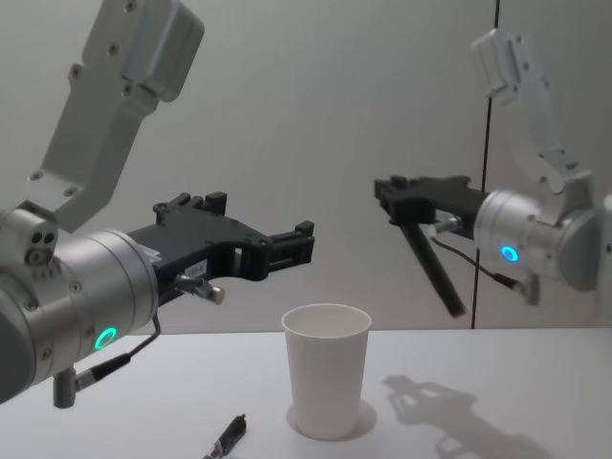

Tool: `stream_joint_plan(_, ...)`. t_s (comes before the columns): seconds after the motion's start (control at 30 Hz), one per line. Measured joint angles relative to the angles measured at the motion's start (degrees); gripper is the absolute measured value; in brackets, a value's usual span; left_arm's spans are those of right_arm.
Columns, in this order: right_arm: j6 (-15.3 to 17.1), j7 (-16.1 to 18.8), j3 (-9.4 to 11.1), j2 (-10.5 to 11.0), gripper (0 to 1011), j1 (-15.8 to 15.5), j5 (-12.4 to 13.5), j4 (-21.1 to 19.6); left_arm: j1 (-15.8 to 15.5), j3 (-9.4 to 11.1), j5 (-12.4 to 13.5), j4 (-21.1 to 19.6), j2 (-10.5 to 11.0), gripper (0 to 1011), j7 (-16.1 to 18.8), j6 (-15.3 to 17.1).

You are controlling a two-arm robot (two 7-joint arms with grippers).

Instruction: Place the pen into the pen holder.

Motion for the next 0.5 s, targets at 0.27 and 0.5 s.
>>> stream_joint_plan(0.27, -10.1, 3.1, -0.5, -2.4, 159, 5.2, 3.7, 10.7, 0.0, 0.0, 0.0, 0.0, 0.0, 1003, 0.0, 0.0)
stream_joint_plan(0.5, -17.3, 6.4, -0.4, -4.6, 159, 9.9, 7.0, 20.9, 0.0, 0.0, 0.0, 0.0, 0.0, 1003, 0.0, 0.0)
